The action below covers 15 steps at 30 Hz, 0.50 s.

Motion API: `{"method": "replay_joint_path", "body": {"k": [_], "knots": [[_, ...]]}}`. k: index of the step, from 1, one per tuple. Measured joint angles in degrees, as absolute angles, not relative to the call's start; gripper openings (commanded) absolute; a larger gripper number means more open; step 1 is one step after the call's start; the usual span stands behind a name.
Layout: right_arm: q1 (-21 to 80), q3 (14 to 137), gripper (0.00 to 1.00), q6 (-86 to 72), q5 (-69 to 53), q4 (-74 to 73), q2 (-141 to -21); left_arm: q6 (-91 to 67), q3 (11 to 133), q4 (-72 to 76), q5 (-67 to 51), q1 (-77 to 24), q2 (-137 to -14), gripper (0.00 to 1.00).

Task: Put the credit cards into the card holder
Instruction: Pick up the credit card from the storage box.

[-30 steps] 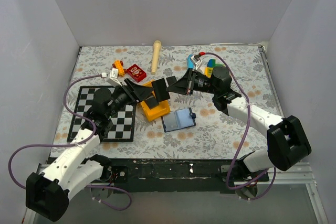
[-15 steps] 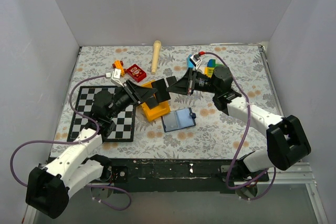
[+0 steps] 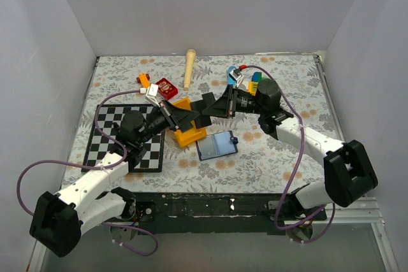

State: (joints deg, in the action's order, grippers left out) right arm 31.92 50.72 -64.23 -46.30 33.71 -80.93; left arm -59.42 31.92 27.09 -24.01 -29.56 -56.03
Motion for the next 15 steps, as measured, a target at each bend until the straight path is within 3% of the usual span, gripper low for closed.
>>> {"method": "replay_joint_path", "body": {"k": [5, 9, 13, 14, 15], "knots": [[32.3, 50.7, 0.26, -62.1, -46.3, 31.3, -80.4, -59.2, 31.9, 27.1, -24.8, -30.2, -57.2, 0.0], [32.3, 50.7, 0.02, -61.4, -46.4, 30.9, -80.2, -59.2, 32.0, 27.2, -25.0, -30.2, -57.6, 0.0], [32.3, 50.7, 0.01, -60.7, -46.6, 30.4, -79.4, -59.3, 32.0, 27.4, -25.2, -30.3, -57.7, 0.0], [32.3, 50.7, 0.01, -60.3, -46.5, 30.0, -79.1, -59.3, 32.0, 27.5, -25.3, -30.3, -57.7, 0.03], [32.3, 50.7, 0.01, -59.9, -46.4, 29.6, -78.8, -59.3, 32.1, 27.5, -25.4, -30.4, -57.7, 0.13]]}}
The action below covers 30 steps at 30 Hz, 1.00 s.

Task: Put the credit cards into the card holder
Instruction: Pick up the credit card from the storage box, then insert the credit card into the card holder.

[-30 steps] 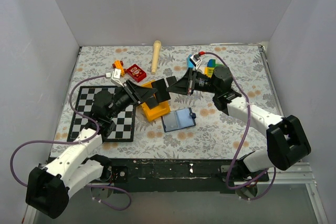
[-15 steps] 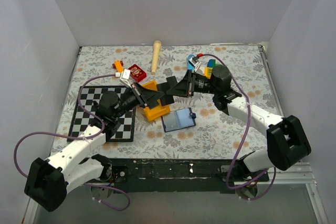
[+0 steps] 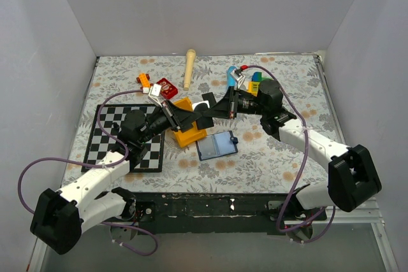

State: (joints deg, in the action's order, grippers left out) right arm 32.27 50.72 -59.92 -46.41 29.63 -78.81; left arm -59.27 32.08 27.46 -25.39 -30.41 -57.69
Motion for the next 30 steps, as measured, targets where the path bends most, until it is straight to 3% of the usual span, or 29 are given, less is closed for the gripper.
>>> {"method": "replay_joint_path", "body": {"k": [3, 13, 17, 21, 27, 30], "knots": [[32.3, 50.7, 0.01, -59.0, -46.1, 28.6, -77.9, -59.0, 32.3, 27.1, -25.6, -30.5, -57.7, 0.24], [32.4, 50.7, 0.01, -55.0, -43.5, 22.6, -75.2, -58.9, 32.3, 26.9, -26.0, -30.5, -58.1, 0.26], [32.3, 50.8, 0.01, -50.3, -38.5, 13.8, -72.0, -56.5, 32.7, 22.1, -23.9, -30.5, -56.9, 0.27], [32.2, 50.8, 0.01, -44.5, -29.3, 1.4, -68.7, -51.6, 35.0, 13.8, -19.7, -30.5, -56.0, 0.2], [31.6, 47.2, 0.01, -39.6, -20.5, -8.6, -64.8, -43.3, 40.3, 0.7, -11.7, -30.5, -61.9, 0.0], [31.5, 44.4, 0.01, -38.7, -19.0, -10.9, -64.4, -40.2, 42.8, -4.5, -9.2, -31.0, -67.9, 0.0]]}}
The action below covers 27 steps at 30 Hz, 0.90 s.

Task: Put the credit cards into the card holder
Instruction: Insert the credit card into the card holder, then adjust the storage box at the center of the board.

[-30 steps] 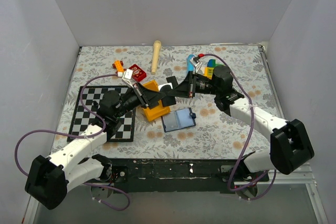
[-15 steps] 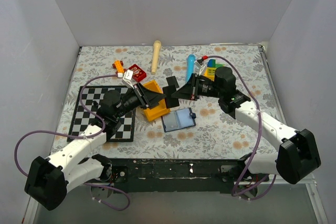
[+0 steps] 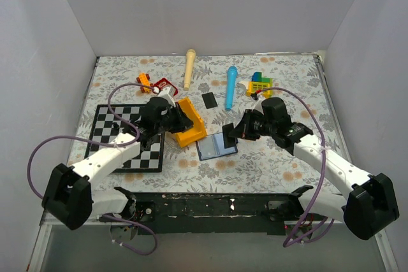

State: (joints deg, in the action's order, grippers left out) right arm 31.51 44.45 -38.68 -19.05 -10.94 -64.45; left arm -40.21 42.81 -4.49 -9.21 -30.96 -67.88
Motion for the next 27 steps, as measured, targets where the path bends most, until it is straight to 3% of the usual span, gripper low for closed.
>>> {"method": "replay_joint_path", "body": {"k": [11, 22, 27], "knots": [[31.2, 42.6, 0.01, -36.6, -16.4, -13.9, -63.8, -35.8, 44.2, -12.3, -4.7, -41.3, -76.0, 0.0], [30.9, 42.4, 0.01, -35.7, -16.0, -14.1, -63.7, -40.1, 42.9, -21.5, 7.0, -40.5, -80.6, 0.0], [30.9, 42.2, 0.01, -35.7, -15.9, -14.1, -63.7, -42.7, 42.9, -24.4, 9.6, -34.1, -81.6, 0.0]]}}
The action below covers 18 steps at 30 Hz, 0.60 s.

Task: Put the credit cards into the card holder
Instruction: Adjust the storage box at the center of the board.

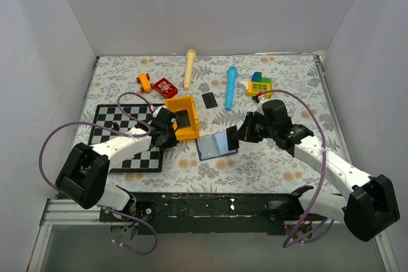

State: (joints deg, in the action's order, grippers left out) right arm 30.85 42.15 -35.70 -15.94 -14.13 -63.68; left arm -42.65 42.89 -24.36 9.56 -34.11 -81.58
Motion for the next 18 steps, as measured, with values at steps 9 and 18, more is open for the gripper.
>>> {"method": "replay_joint_path", "body": {"k": [9, 18], "knots": [[30.8, 41.3, 0.01, -35.6, -15.5, -14.7, -63.1, -45.0, 42.6, -25.3, 11.7, -25.7, -79.3, 0.0], [30.4, 41.1, 0.01, -33.2, -14.3, -14.6, -64.8, -41.6, 40.4, -20.2, 9.2, -31.3, -63.7, 0.0]]}}
